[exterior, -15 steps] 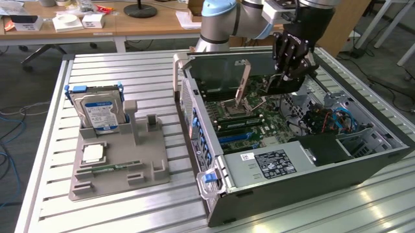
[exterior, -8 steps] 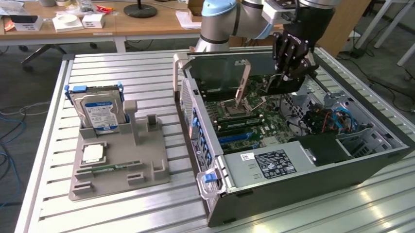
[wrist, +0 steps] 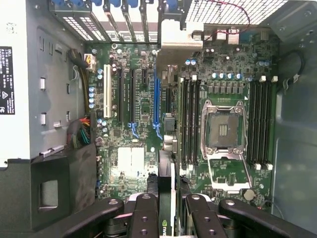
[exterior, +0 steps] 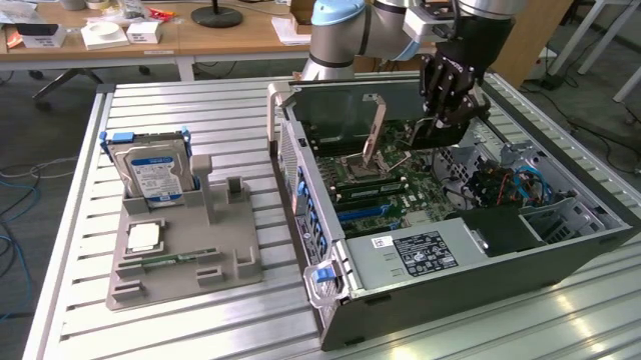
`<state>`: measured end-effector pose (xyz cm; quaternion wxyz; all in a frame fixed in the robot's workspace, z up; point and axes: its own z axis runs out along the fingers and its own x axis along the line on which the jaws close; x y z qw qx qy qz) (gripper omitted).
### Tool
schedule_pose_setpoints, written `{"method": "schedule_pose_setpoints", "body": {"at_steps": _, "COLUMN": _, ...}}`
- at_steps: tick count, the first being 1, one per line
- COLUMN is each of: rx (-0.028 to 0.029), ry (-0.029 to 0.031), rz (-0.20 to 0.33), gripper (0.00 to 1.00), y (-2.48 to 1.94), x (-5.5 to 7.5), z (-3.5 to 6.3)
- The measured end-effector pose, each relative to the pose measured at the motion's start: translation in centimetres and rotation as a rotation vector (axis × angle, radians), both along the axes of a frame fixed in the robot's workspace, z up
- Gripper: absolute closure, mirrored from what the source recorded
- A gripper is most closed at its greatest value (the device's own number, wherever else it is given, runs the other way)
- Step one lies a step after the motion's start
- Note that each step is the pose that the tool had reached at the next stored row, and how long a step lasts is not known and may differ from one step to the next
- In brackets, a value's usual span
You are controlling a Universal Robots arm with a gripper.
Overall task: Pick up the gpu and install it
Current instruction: 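Insert the gpu into the slot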
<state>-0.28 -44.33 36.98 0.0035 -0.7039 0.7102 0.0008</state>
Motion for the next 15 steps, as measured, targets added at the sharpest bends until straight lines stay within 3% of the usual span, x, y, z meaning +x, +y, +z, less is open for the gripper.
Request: {"method": "schedule_pose_setpoints", "body": {"at_steps": 15, "rx": 0.0001, "ry": 0.0000, "rz": 0.000, "gripper": 0.74, "y": 0.01, "x": 0.00, "z": -0.41}}
